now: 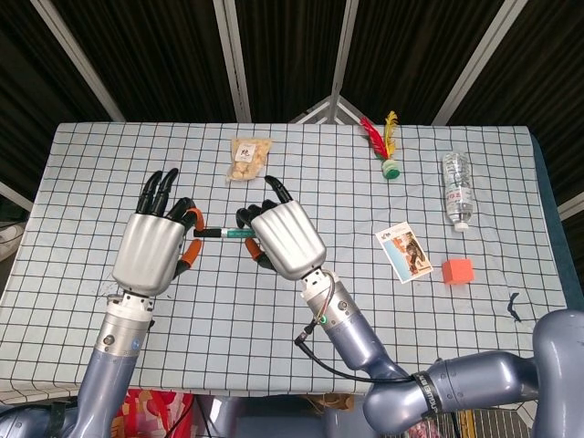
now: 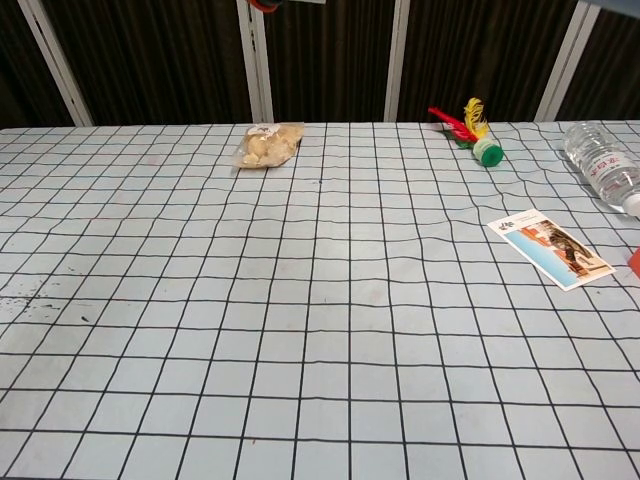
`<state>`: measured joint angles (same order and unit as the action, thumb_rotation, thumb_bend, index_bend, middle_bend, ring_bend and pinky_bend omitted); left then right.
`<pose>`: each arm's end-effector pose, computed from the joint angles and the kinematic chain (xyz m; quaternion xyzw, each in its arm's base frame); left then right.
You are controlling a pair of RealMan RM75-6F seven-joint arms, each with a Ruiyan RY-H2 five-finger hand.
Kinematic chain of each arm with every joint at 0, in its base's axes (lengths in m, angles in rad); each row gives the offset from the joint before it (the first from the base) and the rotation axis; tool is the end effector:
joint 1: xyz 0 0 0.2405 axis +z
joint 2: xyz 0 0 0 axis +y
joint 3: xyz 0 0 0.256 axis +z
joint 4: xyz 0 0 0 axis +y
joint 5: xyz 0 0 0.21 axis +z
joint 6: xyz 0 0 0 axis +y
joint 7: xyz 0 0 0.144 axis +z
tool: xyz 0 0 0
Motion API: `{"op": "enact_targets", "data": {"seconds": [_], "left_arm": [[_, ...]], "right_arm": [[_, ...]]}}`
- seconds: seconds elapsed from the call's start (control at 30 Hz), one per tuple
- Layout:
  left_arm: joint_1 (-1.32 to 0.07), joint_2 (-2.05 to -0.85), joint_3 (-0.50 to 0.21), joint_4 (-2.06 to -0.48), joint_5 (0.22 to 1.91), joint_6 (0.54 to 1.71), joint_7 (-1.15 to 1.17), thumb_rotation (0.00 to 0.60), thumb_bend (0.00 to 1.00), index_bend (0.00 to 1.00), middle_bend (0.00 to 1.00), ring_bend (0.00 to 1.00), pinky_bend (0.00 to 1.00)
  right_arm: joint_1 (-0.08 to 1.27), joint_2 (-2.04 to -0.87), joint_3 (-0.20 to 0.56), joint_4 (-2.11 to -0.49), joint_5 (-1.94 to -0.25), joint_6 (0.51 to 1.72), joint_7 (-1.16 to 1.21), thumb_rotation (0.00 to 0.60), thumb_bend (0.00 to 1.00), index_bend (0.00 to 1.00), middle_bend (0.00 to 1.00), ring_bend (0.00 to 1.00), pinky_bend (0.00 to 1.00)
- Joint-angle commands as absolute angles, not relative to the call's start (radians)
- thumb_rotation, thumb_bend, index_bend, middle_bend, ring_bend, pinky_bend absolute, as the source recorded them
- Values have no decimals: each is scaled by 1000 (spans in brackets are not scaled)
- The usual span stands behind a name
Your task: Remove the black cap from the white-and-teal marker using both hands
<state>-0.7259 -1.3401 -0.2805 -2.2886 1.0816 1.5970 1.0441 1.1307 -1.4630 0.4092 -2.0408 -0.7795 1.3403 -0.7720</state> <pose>-0.0338 0.2672 0.1270 -0.6438 -0.2439 -0.4725 0.5502 0.0673 -0.3137 0.0660 0.7013 -0.2848 0.5308 0.3813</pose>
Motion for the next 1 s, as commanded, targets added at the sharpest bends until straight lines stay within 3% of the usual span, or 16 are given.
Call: {"op": "enact_targets", "data": {"seconds": [0.03,1.0], "left_arm": [[-725,-1339,-282,-2287,1082,1598,1044,600,440,536,386,0,0],[-731,-1346,-283,-2268,1071,1586,1053,600,468,532,385,0,0]], "right_arm": [[1131,-1463,409,-2041,-779,1339,-771,600,564,708,677,520,121],[1128,-1464,406,-2038,-790,1337,-764,600,571,713,681,521,121]]}}
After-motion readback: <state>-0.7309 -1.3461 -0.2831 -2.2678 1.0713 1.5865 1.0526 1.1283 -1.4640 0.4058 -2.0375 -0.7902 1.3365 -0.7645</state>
